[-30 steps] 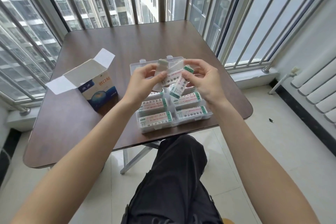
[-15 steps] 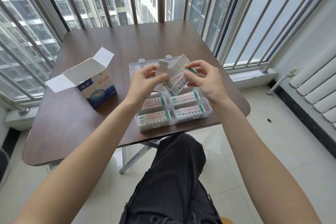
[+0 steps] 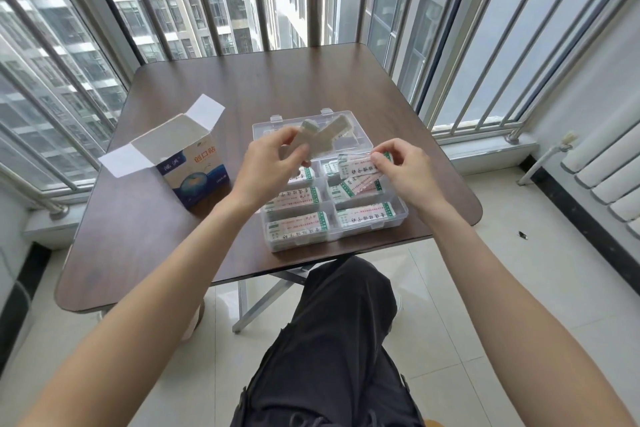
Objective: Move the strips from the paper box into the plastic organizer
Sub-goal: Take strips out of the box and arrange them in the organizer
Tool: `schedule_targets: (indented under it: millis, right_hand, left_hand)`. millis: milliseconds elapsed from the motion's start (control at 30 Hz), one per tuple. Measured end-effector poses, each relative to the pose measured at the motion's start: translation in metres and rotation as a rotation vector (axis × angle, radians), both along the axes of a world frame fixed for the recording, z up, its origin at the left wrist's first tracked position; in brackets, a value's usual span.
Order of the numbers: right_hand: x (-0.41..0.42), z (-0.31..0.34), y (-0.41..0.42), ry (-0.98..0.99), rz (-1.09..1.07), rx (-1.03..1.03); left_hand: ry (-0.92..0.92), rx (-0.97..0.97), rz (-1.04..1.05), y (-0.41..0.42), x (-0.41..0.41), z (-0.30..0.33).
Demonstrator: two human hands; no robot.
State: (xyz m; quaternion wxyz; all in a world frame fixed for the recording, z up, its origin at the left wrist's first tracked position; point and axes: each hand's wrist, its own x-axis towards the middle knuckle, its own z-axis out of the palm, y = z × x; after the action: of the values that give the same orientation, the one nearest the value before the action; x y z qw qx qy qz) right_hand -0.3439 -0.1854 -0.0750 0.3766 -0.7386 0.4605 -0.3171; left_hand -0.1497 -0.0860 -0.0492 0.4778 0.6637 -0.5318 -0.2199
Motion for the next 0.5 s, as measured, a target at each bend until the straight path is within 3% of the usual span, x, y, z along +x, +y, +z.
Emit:
schedule_targets:
  millis: [133, 233, 333, 500]
  right_hand:
    - [-0.001, -0.002, -0.001, -0.056, -0.052, 0.086]
    - [-0.004, 0.000, 0.002, -0.016, 0.028, 0.100]
    - [-0.006, 0.008, 0.005, 0.103, 0.148, 0.029]
    - [-0.002, 0.012, 0.007, 0.377, 0.173, -0.159]
  left_hand:
    - [0.023, -0.001, -0.004, -0.003, 0.001, 0.003]
    - [0.046, 0.004, -0.007, -0.004, 0.000, 0.005]
    - [0.047, 0.015, -0.020, -0.006, -0.001, 0.007]
    - [0.001, 0.026, -0.054, -0.008, -0.006, 0.009]
